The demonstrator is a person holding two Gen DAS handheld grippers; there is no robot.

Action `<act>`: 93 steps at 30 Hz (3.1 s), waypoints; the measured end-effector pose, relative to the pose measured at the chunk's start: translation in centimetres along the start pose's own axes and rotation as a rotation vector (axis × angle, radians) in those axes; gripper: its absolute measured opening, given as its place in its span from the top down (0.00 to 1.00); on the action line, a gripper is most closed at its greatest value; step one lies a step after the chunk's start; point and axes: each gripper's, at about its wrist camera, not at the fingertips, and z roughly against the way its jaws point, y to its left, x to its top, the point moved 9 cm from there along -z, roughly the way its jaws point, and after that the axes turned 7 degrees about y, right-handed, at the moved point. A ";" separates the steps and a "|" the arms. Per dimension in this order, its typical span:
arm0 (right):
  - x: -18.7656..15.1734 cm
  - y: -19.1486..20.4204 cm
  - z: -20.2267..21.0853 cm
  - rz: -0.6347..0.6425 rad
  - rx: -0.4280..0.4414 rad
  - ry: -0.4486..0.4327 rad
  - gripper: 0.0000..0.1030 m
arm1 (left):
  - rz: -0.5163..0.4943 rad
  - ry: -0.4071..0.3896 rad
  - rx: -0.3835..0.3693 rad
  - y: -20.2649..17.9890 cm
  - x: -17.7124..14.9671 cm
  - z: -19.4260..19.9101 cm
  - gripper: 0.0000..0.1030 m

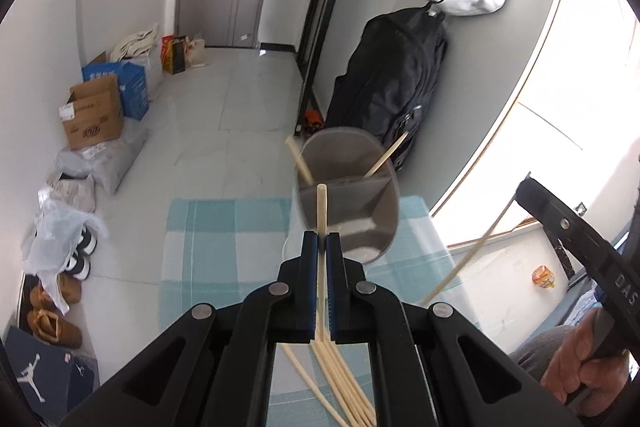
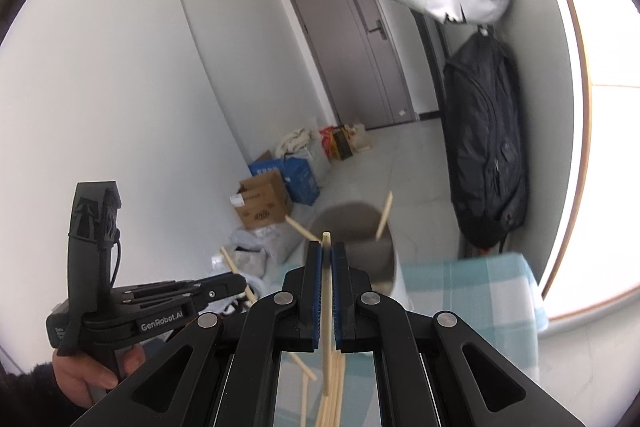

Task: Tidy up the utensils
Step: 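Lift both held chopsticks up over the utensil holder, then lower both chopsticks into the utensil holder and open both tools, then raise both open tools away from the utensil holder toward the pile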

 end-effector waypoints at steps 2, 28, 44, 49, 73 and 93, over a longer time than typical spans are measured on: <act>1.3 0.0 0.0 0.000 0.004 -0.009 0.96 | -0.005 -0.001 -0.010 -0.5 1.0 0.4 1.00; 15.0 -1.7 -5.5 0.065 -0.016 -0.090 0.96 | -0.036 -0.066 -0.018 -0.9 13.0 -0.1 1.00; 9.7 -3.1 -10.7 0.063 0.074 0.067 0.93 | -0.025 0.083 -0.149 0.2 11.4 -4.1 0.96; 8.9 -4.2 -9.6 -0.005 0.090 0.067 0.85 | -0.014 0.044 -0.151 0.5 11.2 -3.1 0.50; 9.0 -0.8 0.2 0.015 0.097 -0.043 0.20 | 0.025 -0.055 0.029 0.0 8.5 3.1 0.38; 1.0 -0.2 2.7 0.042 0.095 -0.021 0.04 | 0.002 -0.090 0.141 -0.5 1.2 3.7 0.34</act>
